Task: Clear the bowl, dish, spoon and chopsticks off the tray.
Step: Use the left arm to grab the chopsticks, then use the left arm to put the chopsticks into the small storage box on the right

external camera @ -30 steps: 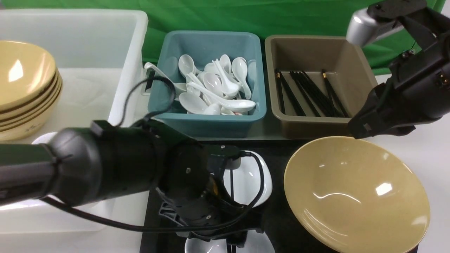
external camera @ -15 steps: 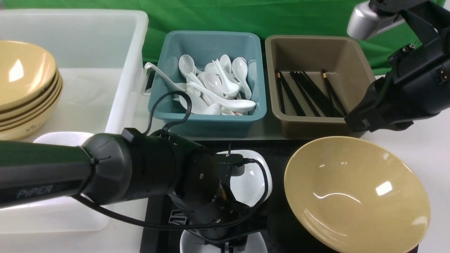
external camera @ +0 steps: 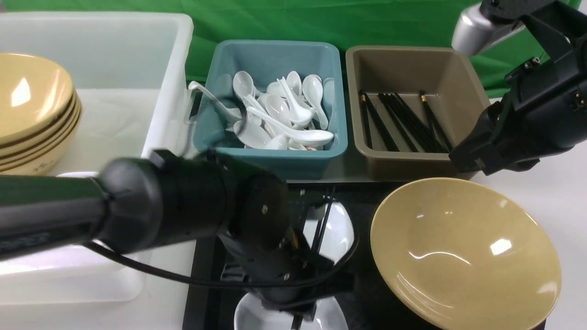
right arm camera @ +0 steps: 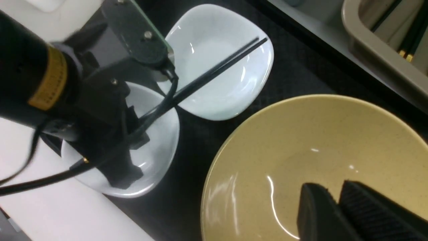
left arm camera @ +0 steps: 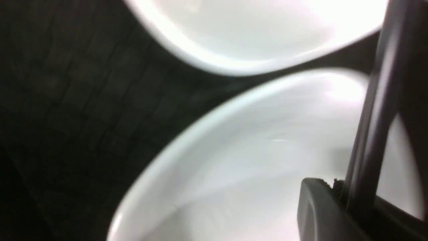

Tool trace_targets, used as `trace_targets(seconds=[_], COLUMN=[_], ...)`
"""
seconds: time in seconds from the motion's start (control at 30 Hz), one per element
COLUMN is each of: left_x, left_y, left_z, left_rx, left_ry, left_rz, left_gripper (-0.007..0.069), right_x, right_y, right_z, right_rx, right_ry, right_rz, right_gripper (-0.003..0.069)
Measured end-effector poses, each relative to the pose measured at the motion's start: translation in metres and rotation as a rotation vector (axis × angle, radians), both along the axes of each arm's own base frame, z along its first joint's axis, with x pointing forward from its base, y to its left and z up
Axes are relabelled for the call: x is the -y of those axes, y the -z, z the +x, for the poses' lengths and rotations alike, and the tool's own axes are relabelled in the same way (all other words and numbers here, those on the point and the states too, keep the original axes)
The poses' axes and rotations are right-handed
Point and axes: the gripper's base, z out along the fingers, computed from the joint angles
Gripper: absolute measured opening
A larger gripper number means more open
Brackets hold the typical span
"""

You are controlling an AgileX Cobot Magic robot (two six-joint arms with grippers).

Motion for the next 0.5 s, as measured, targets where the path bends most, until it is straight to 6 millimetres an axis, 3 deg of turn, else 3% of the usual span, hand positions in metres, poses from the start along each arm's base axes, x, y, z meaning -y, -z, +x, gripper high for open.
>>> trace_targets(seconds=[0.1,0.27,0.5], left_x=[-0.003,-0.003,0.012], left_y=[-0.02,-0.031,-0.081], left_z=[-0.004,-0.004,0.013], left_rx=[0.0,-0.015,0.11], left_ry=[0.02,0.048,0.101], left_rz=[0.001,0.026,-0.047], left_gripper=[0.0014,0.0014,0.0014], right_x=[0.0,0.0,0.0], right_y=[0.0,0.0,0.0], right_z=[0.0,0.0,0.0], right_rx=[0.006,0.01,0.011], right_ry=[-0.012,-0.019,-0.02], right_rz=[-0.006,-0.009,-0.009], right_gripper=[0.0106,0.0113,0.0113])
